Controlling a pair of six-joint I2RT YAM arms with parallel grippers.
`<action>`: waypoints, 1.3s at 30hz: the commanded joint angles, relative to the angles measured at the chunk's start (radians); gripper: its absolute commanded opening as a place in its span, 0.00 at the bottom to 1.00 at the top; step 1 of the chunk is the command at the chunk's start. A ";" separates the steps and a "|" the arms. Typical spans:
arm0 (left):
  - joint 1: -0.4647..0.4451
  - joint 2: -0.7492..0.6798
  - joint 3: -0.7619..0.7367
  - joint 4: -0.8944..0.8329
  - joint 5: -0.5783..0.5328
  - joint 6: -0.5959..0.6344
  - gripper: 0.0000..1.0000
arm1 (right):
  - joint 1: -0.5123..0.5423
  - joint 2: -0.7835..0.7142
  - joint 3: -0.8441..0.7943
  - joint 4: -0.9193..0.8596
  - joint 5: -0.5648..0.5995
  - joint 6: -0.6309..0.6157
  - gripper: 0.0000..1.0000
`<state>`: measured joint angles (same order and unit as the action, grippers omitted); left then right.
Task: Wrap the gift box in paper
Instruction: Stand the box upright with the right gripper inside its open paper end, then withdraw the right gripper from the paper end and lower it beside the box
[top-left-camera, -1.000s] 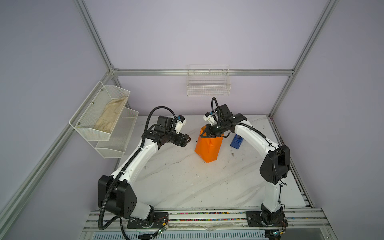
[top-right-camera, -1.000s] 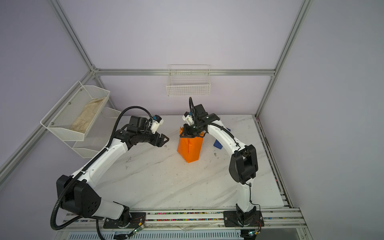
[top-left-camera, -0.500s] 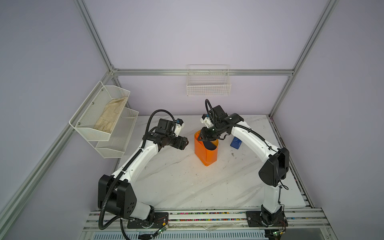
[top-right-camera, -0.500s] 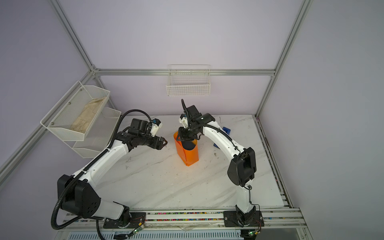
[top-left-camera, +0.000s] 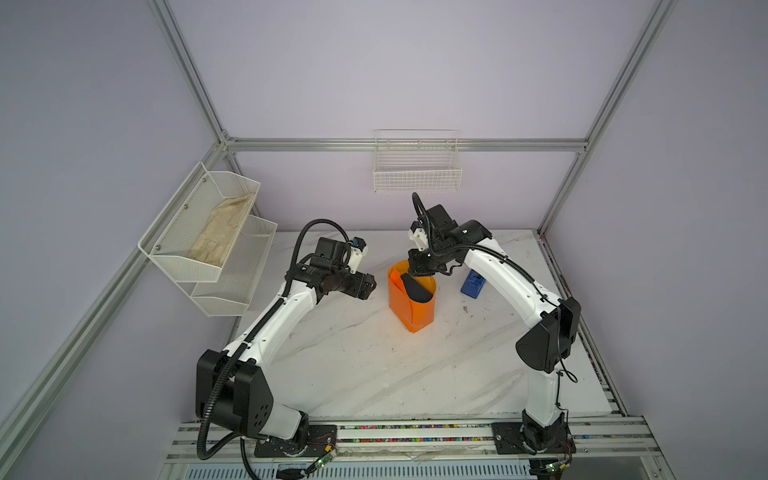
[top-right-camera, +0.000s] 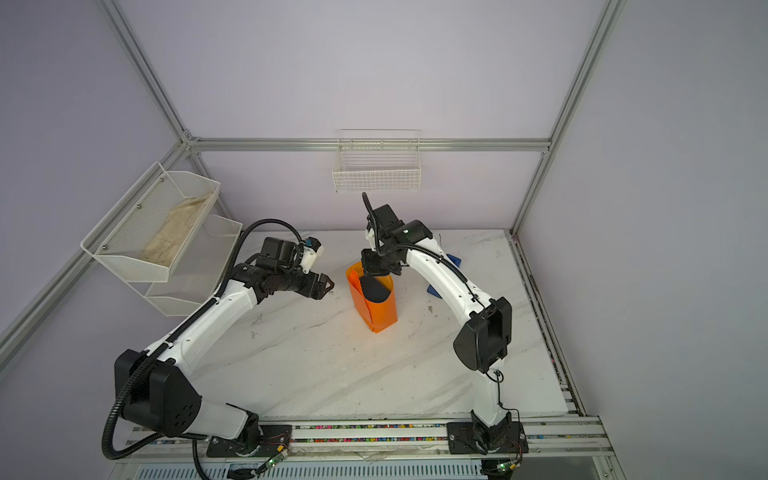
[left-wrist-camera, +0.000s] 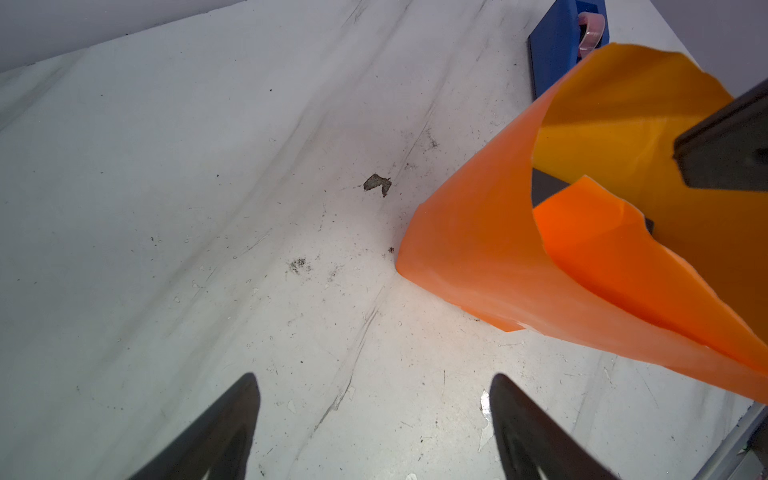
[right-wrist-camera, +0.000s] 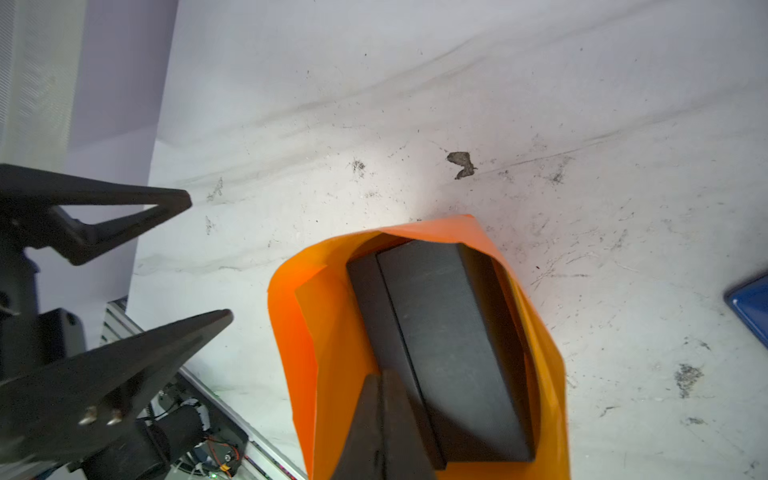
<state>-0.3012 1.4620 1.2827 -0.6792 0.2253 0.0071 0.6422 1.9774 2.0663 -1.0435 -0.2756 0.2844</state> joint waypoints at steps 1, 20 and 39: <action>0.007 -0.009 -0.005 0.008 0.025 -0.028 0.85 | 0.024 0.041 -0.043 -0.014 0.028 -0.001 0.04; 0.008 -0.007 -0.010 -0.003 0.003 -0.027 0.85 | 0.063 0.120 -0.280 0.005 0.232 0.025 0.00; 0.052 0.317 0.253 0.034 0.153 -0.048 0.71 | 0.011 -0.162 -0.134 0.036 0.199 0.141 0.07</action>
<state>-0.2680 1.7424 1.3880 -0.6746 0.2707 -0.0208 0.6830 1.9305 1.9759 -0.9646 -0.1139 0.3809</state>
